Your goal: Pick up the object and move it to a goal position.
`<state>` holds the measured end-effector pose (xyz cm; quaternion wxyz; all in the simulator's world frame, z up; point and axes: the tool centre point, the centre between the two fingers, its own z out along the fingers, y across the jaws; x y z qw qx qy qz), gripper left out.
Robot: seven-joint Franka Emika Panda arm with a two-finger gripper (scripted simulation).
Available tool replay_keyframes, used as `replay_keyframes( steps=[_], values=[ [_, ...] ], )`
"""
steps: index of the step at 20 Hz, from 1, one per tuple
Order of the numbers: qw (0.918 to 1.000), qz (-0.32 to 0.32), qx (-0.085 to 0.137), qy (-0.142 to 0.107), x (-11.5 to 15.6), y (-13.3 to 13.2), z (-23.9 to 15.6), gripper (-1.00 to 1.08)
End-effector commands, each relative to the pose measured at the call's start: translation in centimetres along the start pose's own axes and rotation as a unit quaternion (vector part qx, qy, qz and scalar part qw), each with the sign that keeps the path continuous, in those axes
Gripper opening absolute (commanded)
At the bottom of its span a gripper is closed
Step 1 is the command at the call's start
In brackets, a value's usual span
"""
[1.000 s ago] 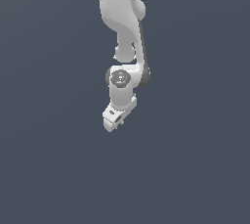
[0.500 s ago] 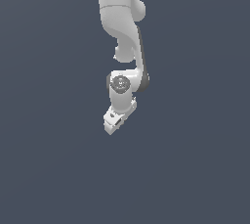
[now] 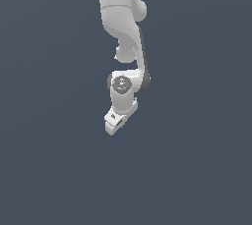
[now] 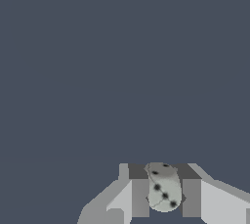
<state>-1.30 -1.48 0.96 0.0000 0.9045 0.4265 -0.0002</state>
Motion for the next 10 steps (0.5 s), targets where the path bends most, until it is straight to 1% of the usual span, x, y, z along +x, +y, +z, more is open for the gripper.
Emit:
replay_keyframes(
  steps=[1,5,10],
  values=[
    [1.0,0.0,0.0,0.0,-0.1,0.1,-0.1,-1.0],
    [1.0,0.0,0.0,0.0,-0.9,0.9,-1.0,-1.0],
    [1.0,0.0,0.0,0.0,-2.9,3.0,-3.5,-1.0]
  ],
)
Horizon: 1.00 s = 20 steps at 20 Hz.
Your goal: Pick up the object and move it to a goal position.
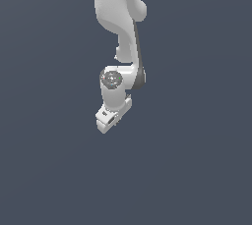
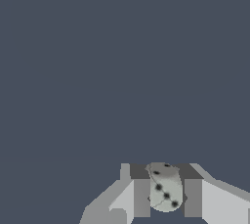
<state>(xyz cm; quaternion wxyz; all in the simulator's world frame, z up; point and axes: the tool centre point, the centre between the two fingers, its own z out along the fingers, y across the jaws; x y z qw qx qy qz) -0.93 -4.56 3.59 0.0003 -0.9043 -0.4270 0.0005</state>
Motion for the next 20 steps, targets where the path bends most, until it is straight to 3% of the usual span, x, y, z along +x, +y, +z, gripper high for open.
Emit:
replay_keyframes(
  steps=[1,20],
  values=[
    [1.0,0.0,0.0,0.0,-1.2,1.3,-1.5,-1.0],
    [1.0,0.001,0.0,0.001,-11.8,13.2,-15.0,-1.0]
  ],
)
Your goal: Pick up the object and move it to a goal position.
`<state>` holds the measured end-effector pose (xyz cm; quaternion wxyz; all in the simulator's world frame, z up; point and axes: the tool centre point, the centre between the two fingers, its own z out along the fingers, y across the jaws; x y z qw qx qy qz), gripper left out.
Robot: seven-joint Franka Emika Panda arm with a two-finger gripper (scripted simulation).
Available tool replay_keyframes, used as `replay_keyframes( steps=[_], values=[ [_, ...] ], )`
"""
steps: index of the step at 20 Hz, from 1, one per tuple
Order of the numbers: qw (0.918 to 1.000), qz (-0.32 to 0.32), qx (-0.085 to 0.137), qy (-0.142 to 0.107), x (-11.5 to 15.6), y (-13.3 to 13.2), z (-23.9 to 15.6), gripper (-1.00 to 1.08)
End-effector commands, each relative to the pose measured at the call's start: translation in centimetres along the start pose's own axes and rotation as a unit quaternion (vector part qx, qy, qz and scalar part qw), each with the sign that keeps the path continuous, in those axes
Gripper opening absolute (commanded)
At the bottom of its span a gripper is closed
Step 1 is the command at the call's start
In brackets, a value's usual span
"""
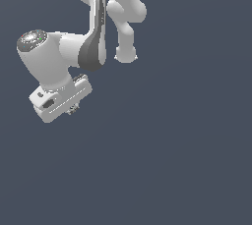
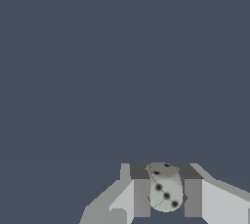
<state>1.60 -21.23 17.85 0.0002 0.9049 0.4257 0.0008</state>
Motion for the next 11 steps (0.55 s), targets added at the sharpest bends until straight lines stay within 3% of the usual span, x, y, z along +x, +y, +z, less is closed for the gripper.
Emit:
replay_keyframes(
  steps=[1,11],
  values=[
    [1.0,-0.001,0.001,0.0,-0.8,1.0,-1.1,-1.0],
    [1.0,-0.001,0.001,-0.001,-1.8,2.5,-2.5,-1.0]
  ],
)
